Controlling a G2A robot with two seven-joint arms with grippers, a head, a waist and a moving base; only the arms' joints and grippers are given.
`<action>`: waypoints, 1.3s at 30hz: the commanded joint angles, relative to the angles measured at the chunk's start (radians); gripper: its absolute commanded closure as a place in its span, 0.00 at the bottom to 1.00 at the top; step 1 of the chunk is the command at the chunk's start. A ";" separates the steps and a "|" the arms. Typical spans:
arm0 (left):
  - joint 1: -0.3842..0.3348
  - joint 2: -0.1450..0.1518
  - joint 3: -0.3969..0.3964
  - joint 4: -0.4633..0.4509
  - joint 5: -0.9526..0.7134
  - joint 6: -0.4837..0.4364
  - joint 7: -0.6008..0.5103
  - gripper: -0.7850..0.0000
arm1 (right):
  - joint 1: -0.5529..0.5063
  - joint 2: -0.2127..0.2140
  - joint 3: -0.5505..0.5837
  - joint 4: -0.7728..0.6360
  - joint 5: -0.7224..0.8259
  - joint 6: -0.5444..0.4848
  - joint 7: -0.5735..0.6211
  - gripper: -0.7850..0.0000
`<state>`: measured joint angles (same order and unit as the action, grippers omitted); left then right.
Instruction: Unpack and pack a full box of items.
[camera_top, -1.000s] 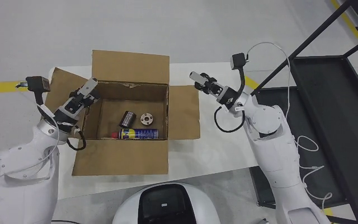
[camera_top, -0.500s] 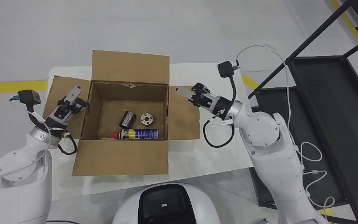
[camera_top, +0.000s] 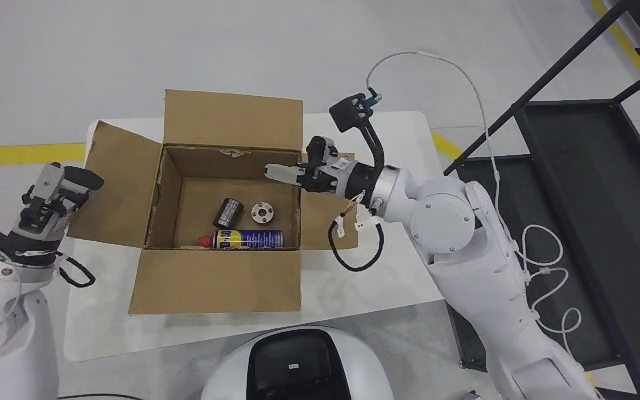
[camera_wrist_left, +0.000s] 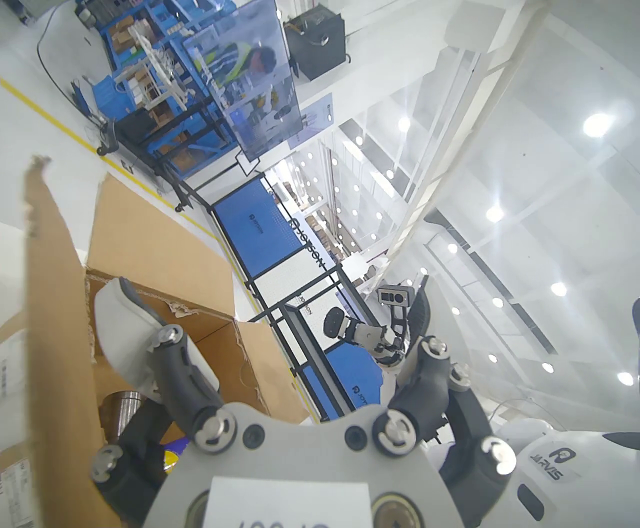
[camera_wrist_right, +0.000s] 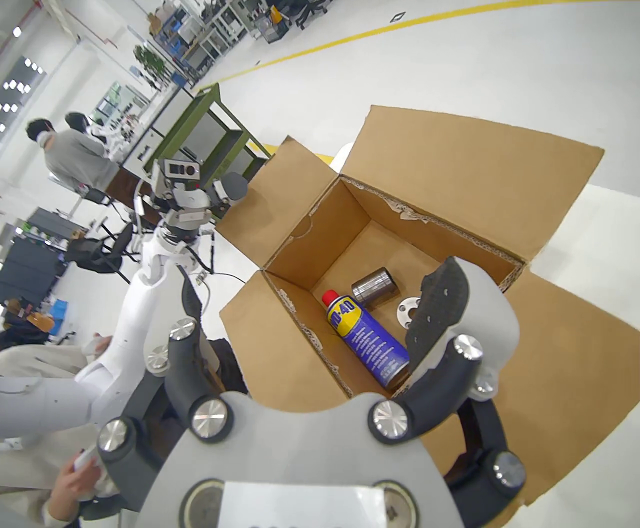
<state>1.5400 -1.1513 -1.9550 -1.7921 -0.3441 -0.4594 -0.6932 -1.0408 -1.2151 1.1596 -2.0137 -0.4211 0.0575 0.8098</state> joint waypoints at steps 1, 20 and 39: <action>0.008 0.002 -0.026 0.020 -0.024 -0.008 0.003 0.00 | 0.036 -0.003 -0.034 0.011 -0.037 0.000 0.011 0.00; 0.014 0.005 -0.059 0.063 0.010 -0.018 0.042 0.00 | 0.275 -0.063 -0.313 0.169 -0.159 -0.016 0.048 0.00; 0.014 0.005 -0.059 0.063 0.010 -0.018 0.042 0.00 | 0.315 -0.066 -0.358 0.206 -0.220 -0.029 0.164 0.00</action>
<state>1.5544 -1.1461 -2.0138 -1.7289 -0.3336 -0.4776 -0.6507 -0.7531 -1.2787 0.8297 -1.8296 -0.5989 0.0330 0.8774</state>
